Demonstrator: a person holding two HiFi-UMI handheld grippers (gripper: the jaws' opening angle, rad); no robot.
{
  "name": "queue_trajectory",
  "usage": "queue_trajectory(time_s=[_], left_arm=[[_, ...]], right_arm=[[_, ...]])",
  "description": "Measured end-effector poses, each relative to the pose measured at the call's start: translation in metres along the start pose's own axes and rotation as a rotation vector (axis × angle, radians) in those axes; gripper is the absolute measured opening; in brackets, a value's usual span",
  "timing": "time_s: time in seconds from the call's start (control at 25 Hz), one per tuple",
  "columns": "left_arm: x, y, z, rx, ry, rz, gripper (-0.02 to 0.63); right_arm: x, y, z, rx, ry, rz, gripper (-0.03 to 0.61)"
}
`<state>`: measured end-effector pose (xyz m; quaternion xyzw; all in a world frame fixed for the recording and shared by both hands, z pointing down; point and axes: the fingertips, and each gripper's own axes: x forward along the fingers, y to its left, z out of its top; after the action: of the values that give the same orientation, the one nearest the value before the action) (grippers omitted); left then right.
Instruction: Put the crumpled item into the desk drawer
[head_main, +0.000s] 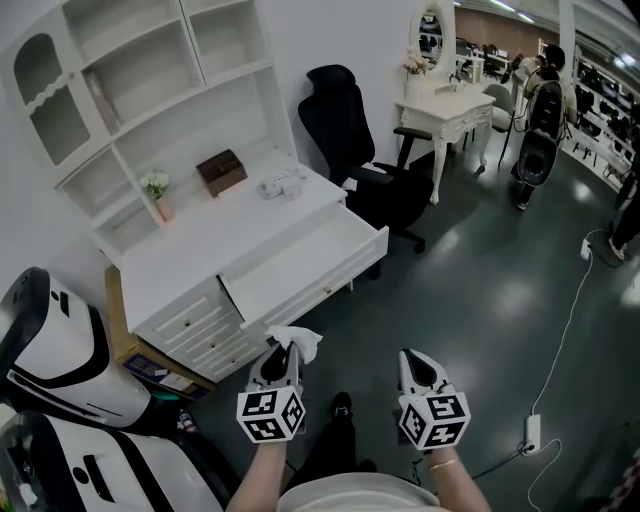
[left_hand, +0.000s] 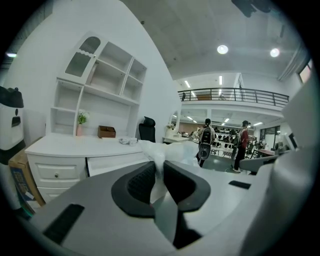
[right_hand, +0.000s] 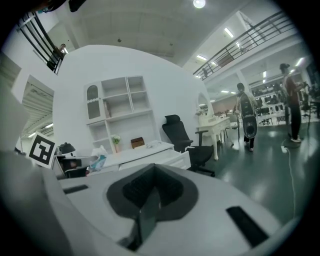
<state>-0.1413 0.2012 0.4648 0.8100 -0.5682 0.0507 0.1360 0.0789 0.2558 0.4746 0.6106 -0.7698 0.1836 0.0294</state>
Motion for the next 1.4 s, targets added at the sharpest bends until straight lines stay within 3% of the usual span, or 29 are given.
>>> queue_trajectory(time_s=[0.8,1.4], left_arm=[[0.215,0.112,0.072,0.003,-0.003,-0.024,0.046],[0.261,0.144,0.101,-0.027,-0.050,-0.038,0.046]], right_arm=[[0.239,-0.007,0.077,-0.015,0.032,-0.034,0.002],[0.295,0.005,0.094,-0.035,0.035,-0.031,0.002]])
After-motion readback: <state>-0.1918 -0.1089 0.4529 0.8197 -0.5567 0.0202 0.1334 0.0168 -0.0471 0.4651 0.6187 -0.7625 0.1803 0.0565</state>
